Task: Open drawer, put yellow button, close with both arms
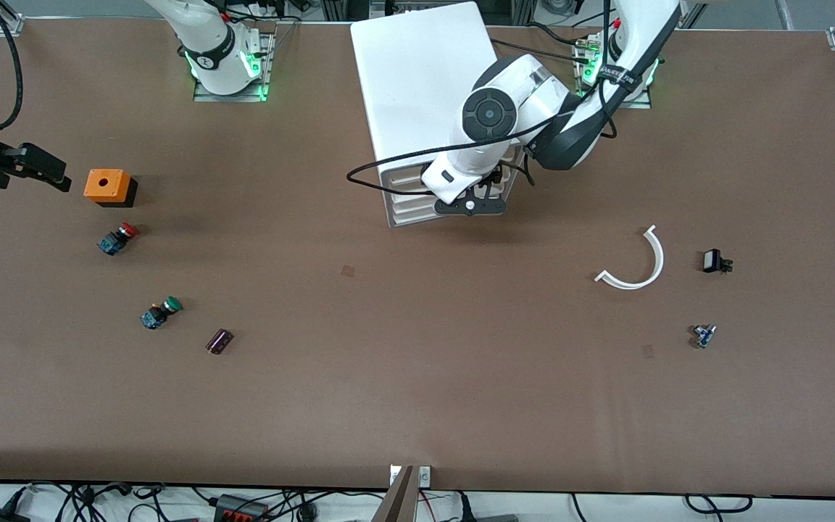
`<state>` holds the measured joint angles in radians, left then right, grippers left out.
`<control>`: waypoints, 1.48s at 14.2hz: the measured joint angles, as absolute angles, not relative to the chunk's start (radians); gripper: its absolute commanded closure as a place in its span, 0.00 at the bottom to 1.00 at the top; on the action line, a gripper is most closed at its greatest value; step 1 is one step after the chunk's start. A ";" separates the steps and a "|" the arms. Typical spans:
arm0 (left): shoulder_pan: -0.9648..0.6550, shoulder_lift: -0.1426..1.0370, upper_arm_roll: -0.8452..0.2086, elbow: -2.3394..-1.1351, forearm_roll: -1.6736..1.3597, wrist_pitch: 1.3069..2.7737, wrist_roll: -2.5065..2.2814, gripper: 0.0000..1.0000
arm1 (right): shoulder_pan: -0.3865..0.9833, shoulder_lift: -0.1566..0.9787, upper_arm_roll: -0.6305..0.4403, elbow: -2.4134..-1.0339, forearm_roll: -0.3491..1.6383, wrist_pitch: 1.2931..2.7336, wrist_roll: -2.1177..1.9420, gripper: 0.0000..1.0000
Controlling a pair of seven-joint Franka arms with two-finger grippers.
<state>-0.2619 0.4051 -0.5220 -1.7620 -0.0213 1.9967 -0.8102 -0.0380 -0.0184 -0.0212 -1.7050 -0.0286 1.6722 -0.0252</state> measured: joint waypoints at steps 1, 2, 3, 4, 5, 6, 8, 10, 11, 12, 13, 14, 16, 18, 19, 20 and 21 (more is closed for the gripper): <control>-0.256 0.404 -0.522 -1.762 -0.021 1.997 -0.810 0.00 | -0.038 -0.018 -0.020 -1.705 -0.029 1.674 -0.025 0.00; -0.248 0.402 -0.521 -1.762 -0.021 1.997 -0.810 0.00 | -0.038 -0.018 -0.020 -1.705 -0.029 1.676 -0.025 0.00; -0.235 0.398 -0.519 -1.760 -0.015 1.998 -0.810 0.00 | -0.038 -0.018 -0.020 -1.705 -0.029 1.677 -0.025 0.00; -0.214 0.392 -0.517 -1.753 0.004 1.998 -0.806 0.00 | -0.038 -0.018 -0.020 -1.705 -0.029 1.677 -0.025 0.00; -0.182 0.385 -0.516 -1.742 0.033 1.991 -0.794 0.00 | -0.038 -0.018 -0.020 -1.705 -0.029 1.678 -0.025 0.00; -0.146 0.379 -0.515 -1.722 0.065 1.969 -0.765 0.00 | -0.038 -0.018 -0.020 -1.705 -0.029 1.678 -0.025 0.00; -0.066 0.365 -0.512 -1.668 0.111 1.896 -0.676 0.00 | -0.039 -0.018 -0.020 -1.706 -0.029 1.678 -0.025 0.00; 0.032 0.352 -0.511 -1.599 0.119 1.809 -0.555 0.00 | -0.040 -0.018 -0.021 -1.709 -0.029 1.680 -0.025 0.00; 0.081 0.345 -0.510 -1.569 0.120 1.772 -0.486 0.00 | -0.040 -0.018 -0.021 -1.711 -0.029 1.685 -0.025 0.00; 0.123 0.335 -0.510 -1.546 0.120 1.741 -0.420 0.00 | -0.040 -0.018 -0.021 -1.713 -0.029 1.690 -0.025 0.00; 0.161 0.323 -0.511 -1.529 0.120 1.710 -0.356 0.00 | -0.040 -0.018 -0.020 -1.713 -0.029 1.693 -0.025 0.00; 0.194 0.307 -0.511 -1.517 0.120 1.681 -0.289 0.00 | -0.040 -0.018 -0.020 -1.714 -0.029 1.695 -0.025 0.00; 0.236 0.264 -0.507 -1.497 0.120 1.635 -0.144 0.00 | -0.040 -0.018 -0.020 -1.714 -0.029 1.697 -0.025 0.00; 0.231 0.202 -0.442 -1.491 0.100 1.579 -0.050 0.00 | -0.040 -0.018 -0.020 -1.714 -0.029 1.699 -0.025 0.00; 0.211 0.169 -0.381 -1.493 0.065 1.563 -0.002 0.00 | -0.040 -0.018 -0.020 -1.714 -0.029 1.700 -0.025 0.00; 0.174 0.139 -0.301 -1.499 0.032 1.554 0.039 0.00 | -0.040 -0.018 -0.020 -1.714 -0.029 1.700 -0.025 0.00; 0.127 0.115 -0.220 -1.509 0.013 1.553 0.063 0.00 | -0.040 -0.018 -0.019 -1.714 -0.029 1.701 -0.025 0.00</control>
<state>0.1269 0.1150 -0.2198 -1.5088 0.0129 1.5526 0.0635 -0.0401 -0.0184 -0.0189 -1.7139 -0.0292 1.7007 -0.0253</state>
